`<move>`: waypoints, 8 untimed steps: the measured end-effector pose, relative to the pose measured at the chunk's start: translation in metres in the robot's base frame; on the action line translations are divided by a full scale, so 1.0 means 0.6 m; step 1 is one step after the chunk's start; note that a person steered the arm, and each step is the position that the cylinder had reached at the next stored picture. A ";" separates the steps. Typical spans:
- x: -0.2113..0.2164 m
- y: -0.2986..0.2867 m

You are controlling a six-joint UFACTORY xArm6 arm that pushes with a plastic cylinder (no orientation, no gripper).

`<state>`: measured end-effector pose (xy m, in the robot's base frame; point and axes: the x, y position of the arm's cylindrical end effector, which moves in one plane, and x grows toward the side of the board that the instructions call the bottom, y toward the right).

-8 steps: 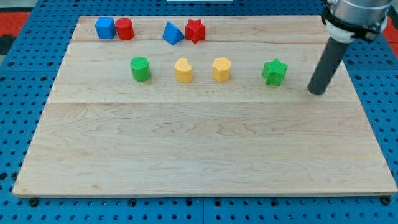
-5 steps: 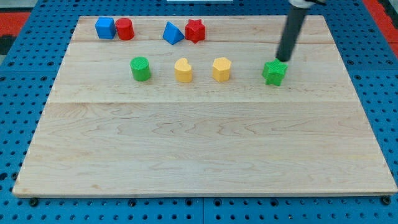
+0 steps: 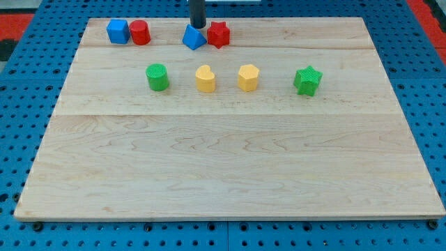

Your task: Push the blue triangle into the yellow heart

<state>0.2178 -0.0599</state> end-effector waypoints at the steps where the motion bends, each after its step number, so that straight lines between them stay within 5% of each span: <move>1: 0.018 -0.035; 8: 0.401 0.059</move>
